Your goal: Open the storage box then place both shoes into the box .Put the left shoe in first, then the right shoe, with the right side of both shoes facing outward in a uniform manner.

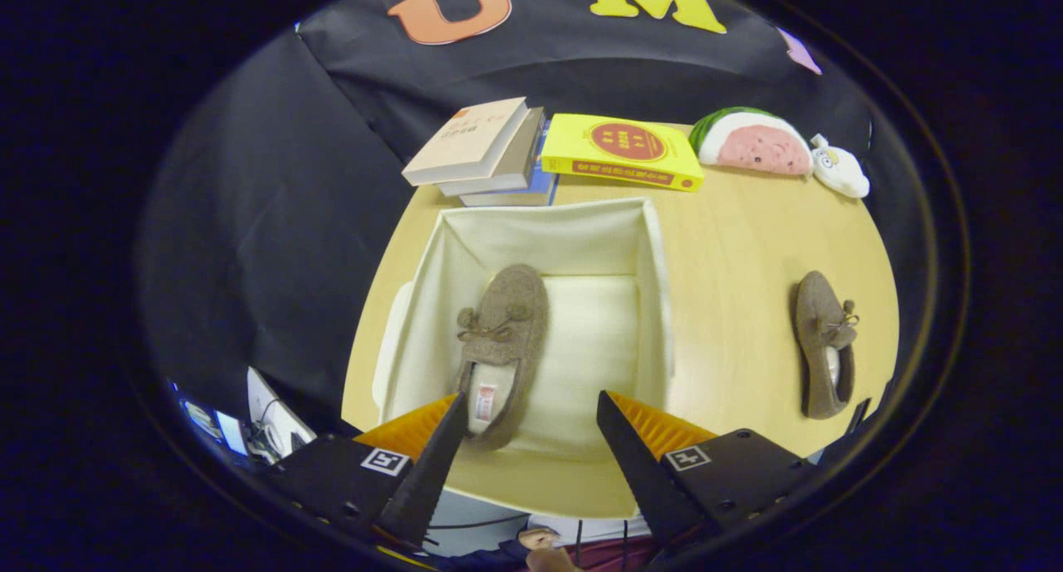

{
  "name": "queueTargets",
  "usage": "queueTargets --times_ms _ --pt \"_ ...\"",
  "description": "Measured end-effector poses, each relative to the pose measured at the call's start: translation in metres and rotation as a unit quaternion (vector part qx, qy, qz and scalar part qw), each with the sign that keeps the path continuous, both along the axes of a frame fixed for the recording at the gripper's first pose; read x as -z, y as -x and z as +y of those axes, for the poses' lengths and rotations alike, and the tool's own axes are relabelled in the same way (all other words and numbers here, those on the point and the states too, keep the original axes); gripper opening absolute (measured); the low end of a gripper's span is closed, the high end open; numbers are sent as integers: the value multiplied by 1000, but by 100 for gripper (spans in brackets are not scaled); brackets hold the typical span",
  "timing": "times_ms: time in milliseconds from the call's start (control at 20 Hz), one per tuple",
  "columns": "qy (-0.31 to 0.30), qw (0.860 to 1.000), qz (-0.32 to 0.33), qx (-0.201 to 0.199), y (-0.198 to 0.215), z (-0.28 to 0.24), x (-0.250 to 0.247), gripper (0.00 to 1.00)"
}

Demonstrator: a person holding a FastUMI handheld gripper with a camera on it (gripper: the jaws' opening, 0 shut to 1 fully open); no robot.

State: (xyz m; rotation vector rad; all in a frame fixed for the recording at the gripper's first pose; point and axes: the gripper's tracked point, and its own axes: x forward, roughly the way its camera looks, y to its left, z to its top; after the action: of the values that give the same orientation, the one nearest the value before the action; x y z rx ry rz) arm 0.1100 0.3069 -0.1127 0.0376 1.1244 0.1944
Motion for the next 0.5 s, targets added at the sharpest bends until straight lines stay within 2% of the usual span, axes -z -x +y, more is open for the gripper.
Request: queueTargets --times_ms 300,500 --pt "42 998 -26 31 4 -121 -31 96" --pt "68 996 -17 54 6 -210 -19 96"
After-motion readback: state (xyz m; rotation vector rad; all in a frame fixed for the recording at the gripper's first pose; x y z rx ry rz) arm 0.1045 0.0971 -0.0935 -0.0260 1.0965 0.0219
